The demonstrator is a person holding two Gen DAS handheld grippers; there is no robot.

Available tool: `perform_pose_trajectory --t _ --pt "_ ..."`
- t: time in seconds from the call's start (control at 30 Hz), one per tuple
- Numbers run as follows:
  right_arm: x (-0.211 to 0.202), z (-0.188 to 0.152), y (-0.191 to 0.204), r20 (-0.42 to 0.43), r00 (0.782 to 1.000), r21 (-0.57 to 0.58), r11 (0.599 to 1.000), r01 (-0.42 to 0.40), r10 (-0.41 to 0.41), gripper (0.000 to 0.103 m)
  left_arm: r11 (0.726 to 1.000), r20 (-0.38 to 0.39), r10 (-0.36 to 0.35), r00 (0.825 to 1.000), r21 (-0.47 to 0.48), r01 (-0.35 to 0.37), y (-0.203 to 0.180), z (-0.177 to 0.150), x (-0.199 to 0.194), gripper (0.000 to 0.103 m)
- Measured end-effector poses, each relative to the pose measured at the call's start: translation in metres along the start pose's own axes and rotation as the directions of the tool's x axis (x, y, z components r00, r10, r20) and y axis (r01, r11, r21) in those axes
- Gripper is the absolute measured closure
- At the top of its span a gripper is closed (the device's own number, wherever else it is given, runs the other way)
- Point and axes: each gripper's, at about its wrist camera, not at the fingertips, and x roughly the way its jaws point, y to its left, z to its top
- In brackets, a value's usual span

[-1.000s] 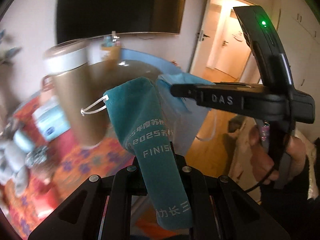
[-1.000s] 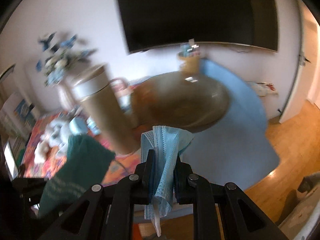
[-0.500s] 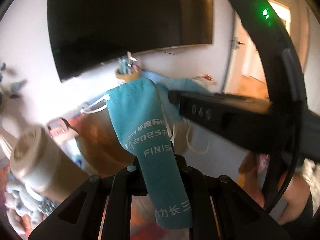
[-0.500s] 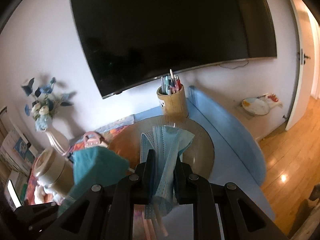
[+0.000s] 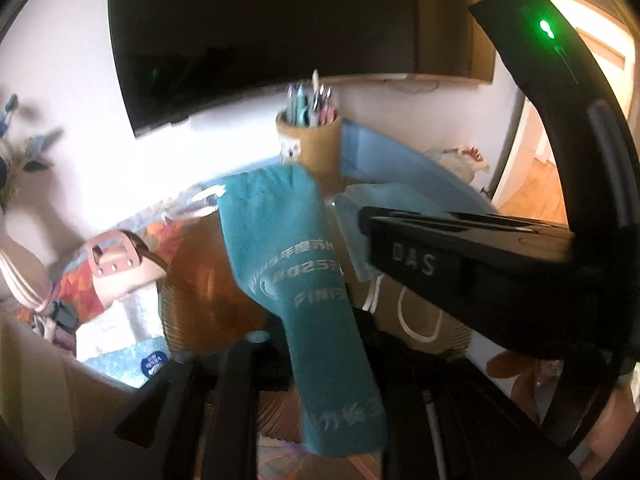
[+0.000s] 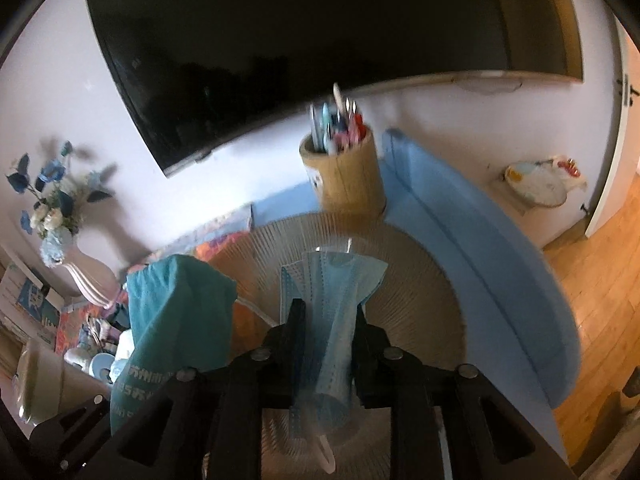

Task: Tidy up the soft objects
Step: 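Carry the bag and mask to the woven tray and open both grippers, then grasp the white plush with the left gripper while the right grasps the pink packet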

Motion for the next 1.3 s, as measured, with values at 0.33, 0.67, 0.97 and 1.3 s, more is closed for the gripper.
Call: perform_pose_trajectory --t 0.33,0.67,0.97,1.3 --pt "-0.020 -0.007 -0.014 0.008 1.000 0.019 0.999 0.026 -0.026 0.041 0.998 0.006 -0.068 0.998 0.016 0.068 -0.023 -0.013 -0.017 0.021" --pt "-0.114 -0.052 -0.018 0.159 0.986 0.077 0.995 -0.062 0.050 0.039 0.967 0.052 -0.184 0.982 0.187 0.171 -0.032 -0.074 -0.119 0.021" --pt "-0.167 -0.134 0.033 0.208 0.958 0.006 0.980 -0.201 0.195 0.014 0.974 0.113 -0.190 0.975 0.145 0.173 0.056 -0.129 -0.203 0.020" --pt "-0.130 -0.178 0.186 0.046 0.957 -0.342 0.905 -0.254 0.286 0.014 0.982 0.140 0.191 0.972 -0.036 -0.188 0.243 -0.169 -0.272 0.019"
